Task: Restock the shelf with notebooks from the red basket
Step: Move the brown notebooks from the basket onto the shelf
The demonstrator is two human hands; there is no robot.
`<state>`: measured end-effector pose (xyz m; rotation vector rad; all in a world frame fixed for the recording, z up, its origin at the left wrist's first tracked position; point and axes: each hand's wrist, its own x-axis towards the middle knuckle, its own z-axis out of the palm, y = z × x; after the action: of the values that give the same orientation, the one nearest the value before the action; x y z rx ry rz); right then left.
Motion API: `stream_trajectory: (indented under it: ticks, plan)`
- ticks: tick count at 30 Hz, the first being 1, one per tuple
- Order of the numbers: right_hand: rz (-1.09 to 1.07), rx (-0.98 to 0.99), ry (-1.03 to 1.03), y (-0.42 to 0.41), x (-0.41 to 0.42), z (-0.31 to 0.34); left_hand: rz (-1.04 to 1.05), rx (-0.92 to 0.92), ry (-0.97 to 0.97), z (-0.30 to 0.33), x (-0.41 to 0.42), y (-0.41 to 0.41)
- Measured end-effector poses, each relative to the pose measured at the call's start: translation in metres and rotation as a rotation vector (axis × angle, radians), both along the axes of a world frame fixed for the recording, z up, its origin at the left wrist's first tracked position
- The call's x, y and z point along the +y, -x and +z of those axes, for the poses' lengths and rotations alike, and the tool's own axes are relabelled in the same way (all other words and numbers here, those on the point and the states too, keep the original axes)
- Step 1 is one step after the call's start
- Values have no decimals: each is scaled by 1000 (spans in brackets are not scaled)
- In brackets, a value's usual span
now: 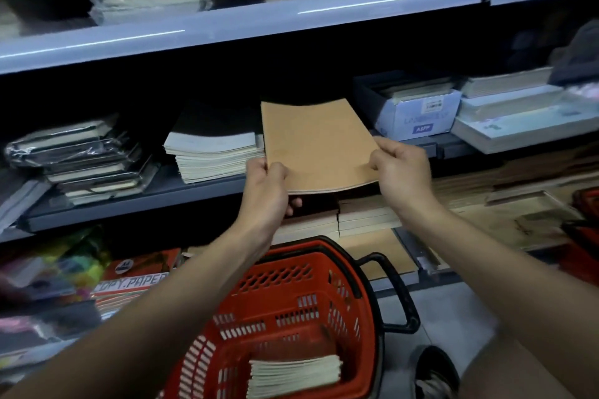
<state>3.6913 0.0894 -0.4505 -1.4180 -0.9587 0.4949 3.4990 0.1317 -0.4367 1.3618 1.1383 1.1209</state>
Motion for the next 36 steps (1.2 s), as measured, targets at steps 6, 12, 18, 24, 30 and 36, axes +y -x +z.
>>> stream_trajectory:
  ticks: [6, 12, 18, 24, 30, 36]
  plan:
    - [-33, -122, 10, -31, 56, 14, 45, 90, -88, 12, 73, -30]
    - [-139, -159, 4, -53, 100, 4, 16, 129, -101, 10, 132, -54]
    - [-231, -284, 60, -61, 131, -10, 52, 212, -83, -1, 159, -72]
    - [-274, -519, 119, -64, 145, -33, 93, 373, -74, -33, 171, -70]
    - [-225, -670, 195, -71, 146, -45, 30, 493, -180, -44, 162, -64]
    - [-20, -657, 284, -76, 129, -43, -102, 645, -415, -49, 157, -49]
